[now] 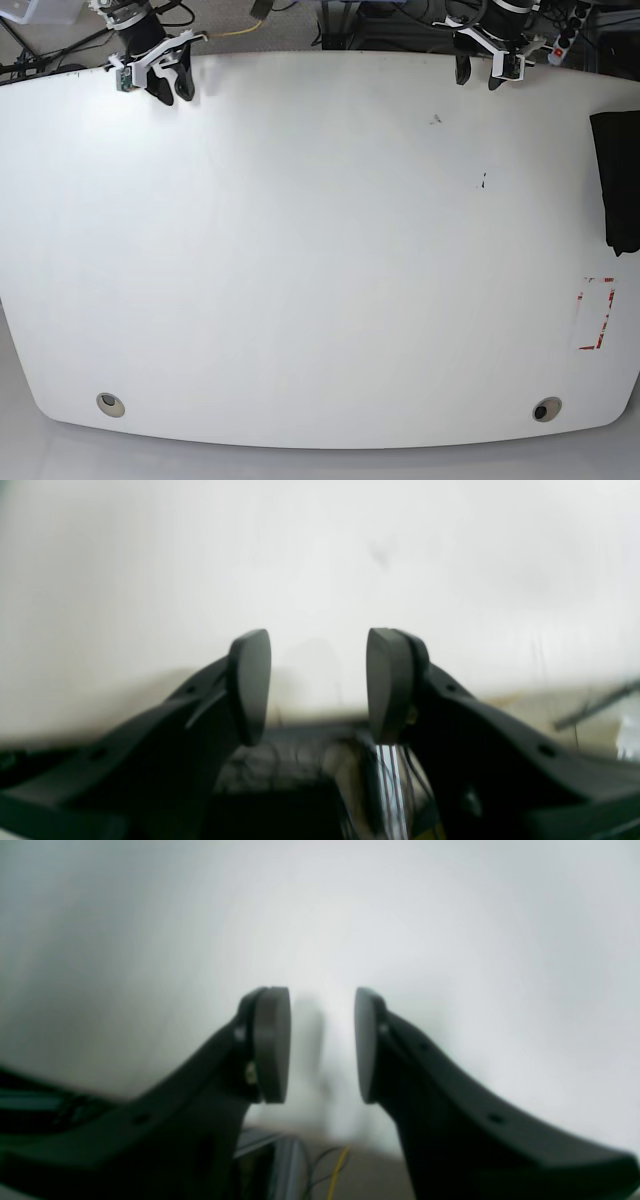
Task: Fold the T-shirt properly
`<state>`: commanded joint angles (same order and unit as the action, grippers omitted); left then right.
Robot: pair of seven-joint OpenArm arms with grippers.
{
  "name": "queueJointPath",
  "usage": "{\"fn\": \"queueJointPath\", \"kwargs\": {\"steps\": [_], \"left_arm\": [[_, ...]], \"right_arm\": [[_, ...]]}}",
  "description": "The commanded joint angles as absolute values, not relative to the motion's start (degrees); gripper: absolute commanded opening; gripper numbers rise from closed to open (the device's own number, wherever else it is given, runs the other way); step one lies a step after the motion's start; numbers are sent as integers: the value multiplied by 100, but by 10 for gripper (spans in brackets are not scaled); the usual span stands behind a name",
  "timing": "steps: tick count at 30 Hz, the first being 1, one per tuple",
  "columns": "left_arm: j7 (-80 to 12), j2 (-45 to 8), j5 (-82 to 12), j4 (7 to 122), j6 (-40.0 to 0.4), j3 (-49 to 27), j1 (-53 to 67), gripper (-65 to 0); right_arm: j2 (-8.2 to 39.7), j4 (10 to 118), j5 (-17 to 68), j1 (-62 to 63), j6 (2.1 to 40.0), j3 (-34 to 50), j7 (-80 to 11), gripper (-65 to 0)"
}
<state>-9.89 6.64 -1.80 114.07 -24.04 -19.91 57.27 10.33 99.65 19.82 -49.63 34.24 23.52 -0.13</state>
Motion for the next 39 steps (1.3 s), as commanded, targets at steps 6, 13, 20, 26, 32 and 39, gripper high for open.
{"fn": "queueJointPath", "kwargs": {"steps": [6,13,20,26,32,39], "left_arm": [[-998,620,-180,11178,-2404,-1991,6378,-379],[-998,382,-180,10624,-2404,-1991,6712,-381],[-998,171,-180,9059,-2404,-1833,6211,-382],[-998,-66,-145,7160,-2387,-1648,5147,-382],[-980,-330,-127,5305,-2387,-1631,4031,-379],[-945,-611,-57,3477,-2387,-1288,2844,-379]], "right_arm": [[901,10158,2176,-5912,3433,2352,-13,-455],[664,9789,2167,-6466,3846,2334,-13,-455],[400,8743,1305,-6062,3890,2088,-13,-455],[374,7090,453,-4971,3855,1754,-13,-457],[382,5780,13,-3987,3609,1727,-13,-457],[391,4831,-514,-3125,3037,1719,-13,-457]]}}
